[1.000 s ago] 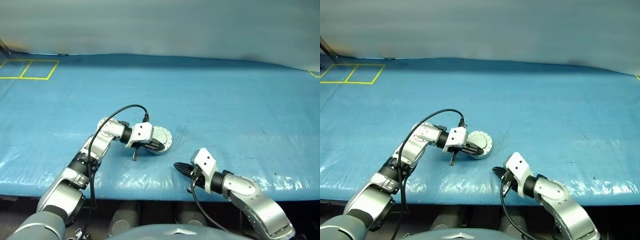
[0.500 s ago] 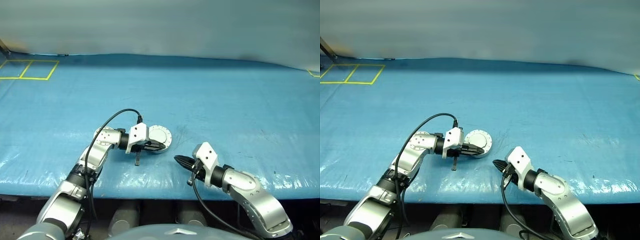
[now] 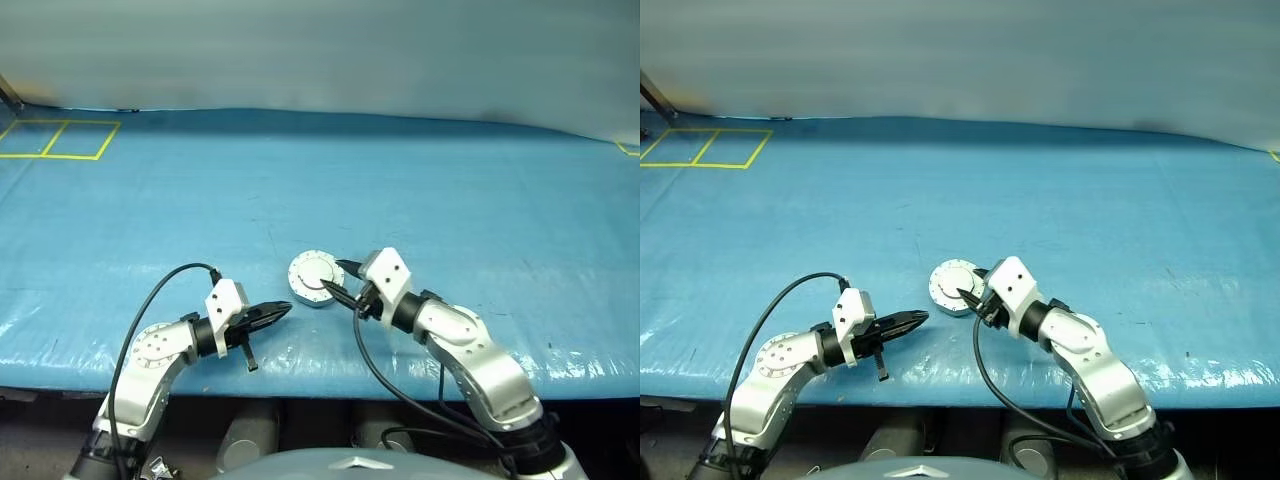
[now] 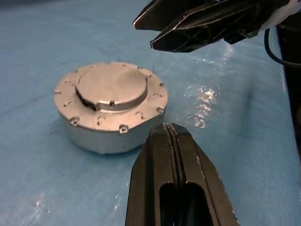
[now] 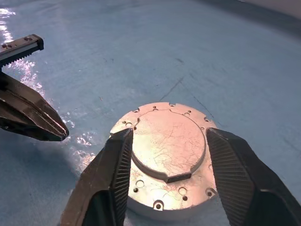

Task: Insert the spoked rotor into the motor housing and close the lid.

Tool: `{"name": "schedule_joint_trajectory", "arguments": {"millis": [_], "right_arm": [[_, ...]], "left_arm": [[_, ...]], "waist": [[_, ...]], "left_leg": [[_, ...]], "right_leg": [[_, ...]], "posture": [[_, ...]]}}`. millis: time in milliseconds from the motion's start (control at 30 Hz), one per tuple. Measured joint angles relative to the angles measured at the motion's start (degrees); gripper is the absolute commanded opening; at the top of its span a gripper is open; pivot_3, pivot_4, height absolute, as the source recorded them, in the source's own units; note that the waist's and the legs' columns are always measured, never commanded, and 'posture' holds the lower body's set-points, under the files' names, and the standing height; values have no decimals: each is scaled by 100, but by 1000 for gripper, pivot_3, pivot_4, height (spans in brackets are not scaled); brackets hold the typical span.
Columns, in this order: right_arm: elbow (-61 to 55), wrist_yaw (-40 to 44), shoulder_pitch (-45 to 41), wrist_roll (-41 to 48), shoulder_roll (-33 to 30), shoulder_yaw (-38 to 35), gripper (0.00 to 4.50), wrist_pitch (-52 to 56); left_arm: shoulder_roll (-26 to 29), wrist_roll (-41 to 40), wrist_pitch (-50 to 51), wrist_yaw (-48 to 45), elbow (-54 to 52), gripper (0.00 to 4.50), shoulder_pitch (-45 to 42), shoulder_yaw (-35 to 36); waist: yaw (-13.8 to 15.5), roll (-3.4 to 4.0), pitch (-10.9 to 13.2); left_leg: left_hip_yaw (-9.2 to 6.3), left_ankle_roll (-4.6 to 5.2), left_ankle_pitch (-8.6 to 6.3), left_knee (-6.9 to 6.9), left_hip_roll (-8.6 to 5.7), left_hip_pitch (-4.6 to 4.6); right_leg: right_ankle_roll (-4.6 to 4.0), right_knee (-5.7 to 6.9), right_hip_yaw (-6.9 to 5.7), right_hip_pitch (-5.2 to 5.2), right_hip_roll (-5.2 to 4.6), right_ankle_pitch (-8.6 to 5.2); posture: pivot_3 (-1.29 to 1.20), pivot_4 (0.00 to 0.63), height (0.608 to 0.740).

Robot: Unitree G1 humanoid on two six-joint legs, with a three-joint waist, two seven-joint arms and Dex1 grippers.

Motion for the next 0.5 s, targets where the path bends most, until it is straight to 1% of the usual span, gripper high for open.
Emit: {"name": "schedule_joint_trajectory", "arguments": {"millis": [100,133,167,267,500], "right_arm": [[352,193,-250,-48,112,193,4227,-124],[443,229,-304,-60,149,226,4487,-136],[603,260,-390,-92,187,273,4487,-194],[953,271,-562,-229,242,308,4487,-251],[1417,321,-762,-544,328,445,4487,-548]], "left_arm": [[-183,-35,-19,172,-64,0,195,-2],[-225,-49,-26,218,-96,0,224,-22],[-265,-67,-42,272,-184,0,302,-21],[-347,-107,-96,346,-365,0,494,-79],[-239,-110,-131,352,-418,0,554,-77]], "waist": [[-12,0,0],[-10,0,0],[-13,0,0],[-15,0,-1],[-18,1,-1]], "left_leg": [[1,1,1,0,1,1],[0,1,1,0,1,-1],[0,1,1,-1,2,0],[2,1,1,-4,1,-1],[4,0,1,-5,4,2]], "right_leg": [[-2,-1,1,-1,1,2],[-8,-1,0,-3,2,6],[-24,0,0,-3,2,15],[-30,-1,2,-5,2,19],[-23,0,0,-4,6,13]], "posture": [[0,150,740],[0,150,740],[0,150,740],[0,150,740],[0,150,740]]}}
